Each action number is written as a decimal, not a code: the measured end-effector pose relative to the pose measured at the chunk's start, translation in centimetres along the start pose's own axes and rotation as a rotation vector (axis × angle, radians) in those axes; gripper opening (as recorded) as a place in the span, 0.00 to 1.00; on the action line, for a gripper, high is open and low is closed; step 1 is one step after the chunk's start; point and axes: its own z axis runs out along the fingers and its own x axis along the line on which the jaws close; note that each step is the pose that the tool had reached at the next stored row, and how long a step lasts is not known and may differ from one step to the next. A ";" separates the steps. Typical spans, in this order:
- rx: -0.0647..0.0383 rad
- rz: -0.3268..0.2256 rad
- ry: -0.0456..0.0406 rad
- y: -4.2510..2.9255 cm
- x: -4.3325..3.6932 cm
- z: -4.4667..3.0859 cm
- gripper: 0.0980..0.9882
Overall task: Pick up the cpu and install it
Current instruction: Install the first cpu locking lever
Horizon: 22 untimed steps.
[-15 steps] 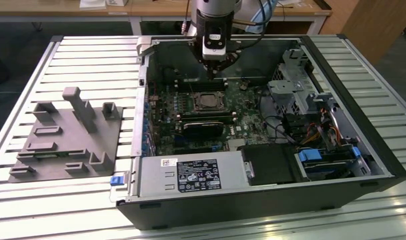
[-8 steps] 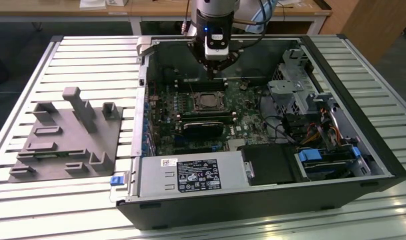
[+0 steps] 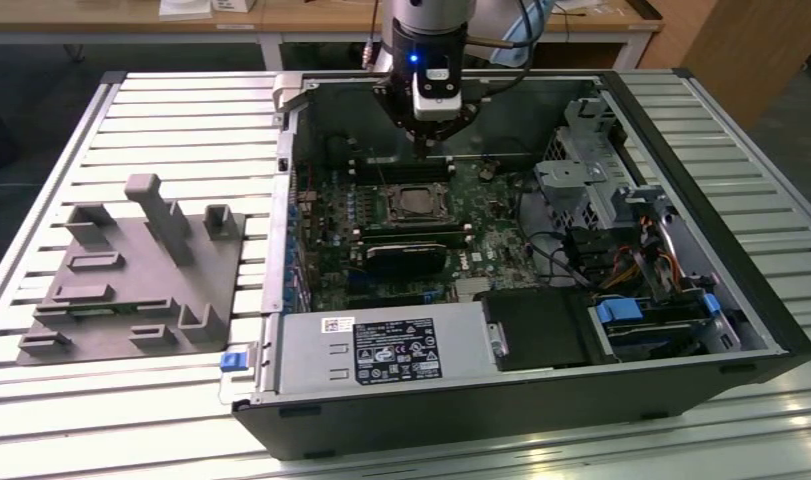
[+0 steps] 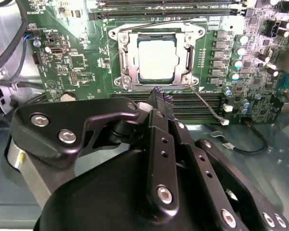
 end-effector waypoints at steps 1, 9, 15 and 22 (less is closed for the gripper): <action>0.000 -0.007 0.0003 0.00 0.00 0.00 0.01; -0.001 -0.064 0.0024 0.00 0.00 0.00 0.01; -0.003 -0.117 0.0045 -0.02 0.01 0.00 0.01; -0.004 -0.206 0.0079 -0.04 0.03 0.01 0.01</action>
